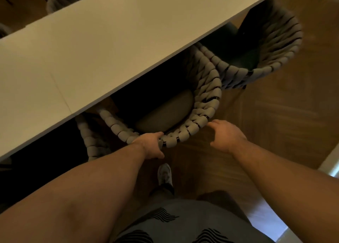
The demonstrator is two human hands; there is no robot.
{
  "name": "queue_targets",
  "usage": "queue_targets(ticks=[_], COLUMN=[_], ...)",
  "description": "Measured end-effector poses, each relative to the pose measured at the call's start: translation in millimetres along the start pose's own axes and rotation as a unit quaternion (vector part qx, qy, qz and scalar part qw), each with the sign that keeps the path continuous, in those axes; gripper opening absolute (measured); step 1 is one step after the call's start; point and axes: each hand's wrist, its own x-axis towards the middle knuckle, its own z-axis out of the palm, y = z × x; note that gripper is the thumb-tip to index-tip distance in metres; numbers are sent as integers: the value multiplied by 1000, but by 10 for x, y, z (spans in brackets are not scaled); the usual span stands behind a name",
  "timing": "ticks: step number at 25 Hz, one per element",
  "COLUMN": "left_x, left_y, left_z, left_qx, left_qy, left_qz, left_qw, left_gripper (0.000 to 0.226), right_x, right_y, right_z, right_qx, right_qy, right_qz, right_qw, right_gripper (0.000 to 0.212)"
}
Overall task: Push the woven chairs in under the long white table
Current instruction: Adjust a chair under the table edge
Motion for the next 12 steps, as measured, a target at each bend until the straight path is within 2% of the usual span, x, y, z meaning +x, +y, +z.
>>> queue_targets(ticks=[5,9,12], left_x=[386,624,860], left_y=[156,298,403], left_z=[72,323,468], left_qx=[-19,41,84], left_qy=[-35,-41,-26], left_qz=[-48,-99,-128], left_qw=[998,993,988], left_gripper=[99,101,102], right_x=[704,1178,1419], right_y=[225,352,432], right_z=[-73,-66,-54], right_qx=[-73,-163,-226], right_qy=[-38,-89,-97], right_qz=[-80,-170,-215], right_qw=[993,968,945], right_gripper=[85,83,80])
